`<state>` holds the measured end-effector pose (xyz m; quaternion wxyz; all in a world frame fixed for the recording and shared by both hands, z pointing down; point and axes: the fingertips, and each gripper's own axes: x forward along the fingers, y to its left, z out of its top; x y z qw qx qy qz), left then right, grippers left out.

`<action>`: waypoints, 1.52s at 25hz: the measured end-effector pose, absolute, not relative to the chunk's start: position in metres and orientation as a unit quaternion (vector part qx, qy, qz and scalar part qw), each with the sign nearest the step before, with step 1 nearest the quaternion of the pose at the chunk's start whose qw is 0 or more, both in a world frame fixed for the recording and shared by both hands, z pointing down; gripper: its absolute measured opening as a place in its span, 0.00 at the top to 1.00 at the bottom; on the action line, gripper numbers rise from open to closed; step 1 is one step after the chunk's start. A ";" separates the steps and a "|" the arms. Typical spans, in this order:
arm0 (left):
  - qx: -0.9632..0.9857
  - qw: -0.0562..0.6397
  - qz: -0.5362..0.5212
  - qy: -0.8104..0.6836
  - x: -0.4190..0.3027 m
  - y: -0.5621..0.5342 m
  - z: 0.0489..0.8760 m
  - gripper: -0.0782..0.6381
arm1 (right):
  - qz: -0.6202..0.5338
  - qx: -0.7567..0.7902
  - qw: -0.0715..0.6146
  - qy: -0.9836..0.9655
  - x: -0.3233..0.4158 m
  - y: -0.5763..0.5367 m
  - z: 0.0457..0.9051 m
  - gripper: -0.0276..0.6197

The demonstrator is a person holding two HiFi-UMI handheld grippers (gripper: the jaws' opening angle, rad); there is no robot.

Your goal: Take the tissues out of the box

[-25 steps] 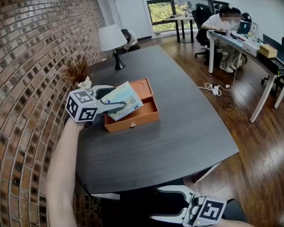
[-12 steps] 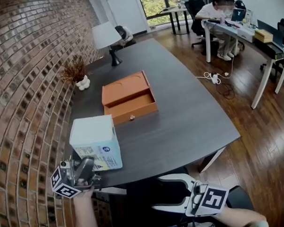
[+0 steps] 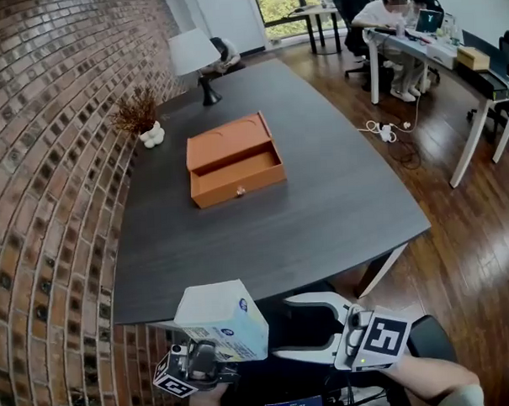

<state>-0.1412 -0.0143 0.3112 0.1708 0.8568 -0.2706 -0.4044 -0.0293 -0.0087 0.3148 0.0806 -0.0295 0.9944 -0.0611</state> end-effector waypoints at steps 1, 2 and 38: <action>0.855 0.178 -0.409 -0.266 -0.137 -0.011 0.314 0.39 | -0.062 -0.029 0.081 0.994 -0.029 -0.008 0.315 0.47; 0.853 0.184 -0.412 -0.261 -0.134 -0.007 0.315 0.39 | -0.063 -0.028 0.083 0.994 -0.029 -0.007 0.315 0.47; 0.847 0.214 -0.418 -0.248 -0.125 0.007 0.311 0.39 | -0.038 -0.011 0.059 0.998 -0.031 0.003 0.316 0.47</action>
